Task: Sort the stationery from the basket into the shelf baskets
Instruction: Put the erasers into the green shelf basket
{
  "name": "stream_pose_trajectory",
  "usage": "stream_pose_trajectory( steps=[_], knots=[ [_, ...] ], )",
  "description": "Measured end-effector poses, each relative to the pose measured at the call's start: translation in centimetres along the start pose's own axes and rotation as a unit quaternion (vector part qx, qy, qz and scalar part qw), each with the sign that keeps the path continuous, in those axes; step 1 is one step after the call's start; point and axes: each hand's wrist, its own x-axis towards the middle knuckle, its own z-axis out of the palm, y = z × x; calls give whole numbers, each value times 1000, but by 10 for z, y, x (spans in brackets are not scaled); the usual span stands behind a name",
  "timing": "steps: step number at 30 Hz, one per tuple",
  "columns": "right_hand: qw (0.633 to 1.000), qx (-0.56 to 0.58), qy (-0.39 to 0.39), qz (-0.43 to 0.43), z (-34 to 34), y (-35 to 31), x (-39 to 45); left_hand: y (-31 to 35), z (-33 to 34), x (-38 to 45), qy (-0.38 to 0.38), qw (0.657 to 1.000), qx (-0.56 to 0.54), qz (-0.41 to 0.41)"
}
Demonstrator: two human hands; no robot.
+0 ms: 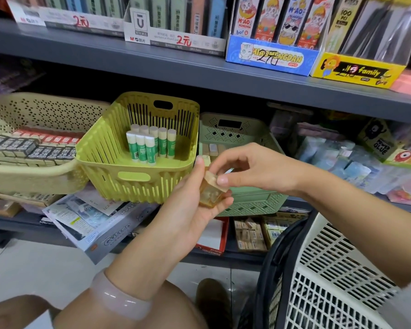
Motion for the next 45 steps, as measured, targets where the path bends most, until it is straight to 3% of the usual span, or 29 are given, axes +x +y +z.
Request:
stream_pose_trajectory(
  steps=[5,10,14,17,20,23,26,28,40,45],
  knots=[
    [996,67,54,10,-11,6,-4,0,-3,2,-16,999,25,-14],
    [983,155,49,82,-12,13,-7,1,-4,6,1,998,21,61],
    [968,197,30,151,-10,12,-4,-5,-1,6,34,979,155,125],
    [962,208,31,174,-15,10,-1,-7,-1,6,31,976,169,134],
    [963,117,156,188,-28,24,10,-5,-6,8,14,984,143,104],
    [927,-20,288,241,-49,48,37,-4,-10,12,10,991,111,73],
    [885,-126,284,347,-60,70,64,-3,-14,15,1,996,69,55],
    [870,-164,276,374,-61,83,77,-3,-15,17,0,997,64,52],
    [884,-61,302,352,-50,104,101,-7,-17,19,3,995,84,58],
    [890,-94,288,341,-52,104,100,-7,-18,17,1,994,88,64]
  ],
)
